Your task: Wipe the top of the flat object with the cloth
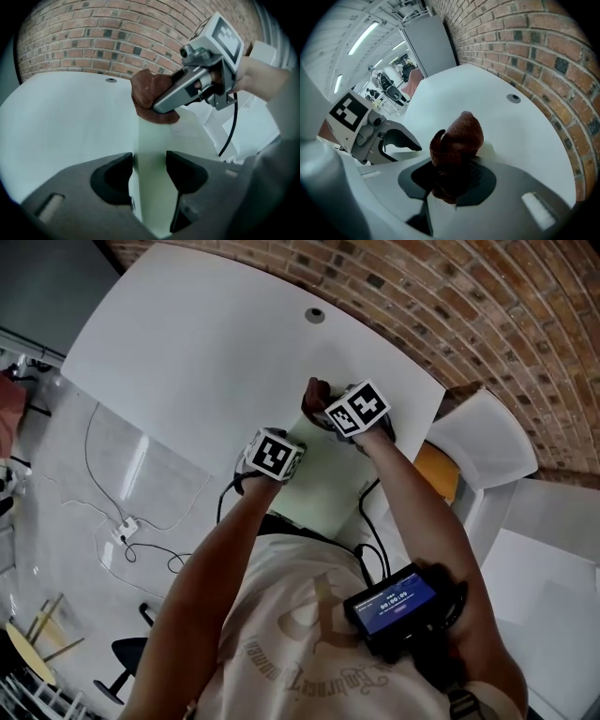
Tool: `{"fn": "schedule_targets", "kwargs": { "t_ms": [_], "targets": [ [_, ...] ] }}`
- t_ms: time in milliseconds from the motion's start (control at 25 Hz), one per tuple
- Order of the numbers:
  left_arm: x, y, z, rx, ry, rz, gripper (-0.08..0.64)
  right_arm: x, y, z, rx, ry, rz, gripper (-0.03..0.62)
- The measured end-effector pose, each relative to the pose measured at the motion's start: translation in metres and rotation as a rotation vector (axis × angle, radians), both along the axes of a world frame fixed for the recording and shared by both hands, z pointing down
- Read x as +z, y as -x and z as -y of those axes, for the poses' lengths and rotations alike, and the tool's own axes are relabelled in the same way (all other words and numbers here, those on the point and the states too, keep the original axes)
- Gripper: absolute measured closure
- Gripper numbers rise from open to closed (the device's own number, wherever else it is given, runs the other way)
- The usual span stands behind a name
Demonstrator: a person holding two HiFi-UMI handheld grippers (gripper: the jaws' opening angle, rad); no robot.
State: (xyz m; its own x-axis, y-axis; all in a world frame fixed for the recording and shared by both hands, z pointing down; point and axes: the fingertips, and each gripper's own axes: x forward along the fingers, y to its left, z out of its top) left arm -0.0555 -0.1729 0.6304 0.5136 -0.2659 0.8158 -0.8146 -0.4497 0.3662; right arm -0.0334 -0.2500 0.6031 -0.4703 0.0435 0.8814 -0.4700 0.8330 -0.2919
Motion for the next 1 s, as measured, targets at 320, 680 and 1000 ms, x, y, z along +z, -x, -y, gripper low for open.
{"fn": "schedule_targets", "kwargs": {
  "t_ms": [320, 680, 1000],
  "targets": [
    [0.001, 0.002, 0.000, 0.007, 0.010, -0.012, 0.324, 0.004, -0.050, -0.021, 0.067, 0.008, -0.015, 0.494],
    [0.001, 0.001, 0.000, -0.001, 0.009, -0.031, 0.322, 0.006, -0.119, -0.047, 0.147, 0.025, -0.054, 0.494],
    [0.002, -0.002, -0.002, -0.014, 0.008, -0.040, 0.322, 0.004, -0.176, -0.075, 0.222, 0.046, -0.081, 0.494]
  ]
}}
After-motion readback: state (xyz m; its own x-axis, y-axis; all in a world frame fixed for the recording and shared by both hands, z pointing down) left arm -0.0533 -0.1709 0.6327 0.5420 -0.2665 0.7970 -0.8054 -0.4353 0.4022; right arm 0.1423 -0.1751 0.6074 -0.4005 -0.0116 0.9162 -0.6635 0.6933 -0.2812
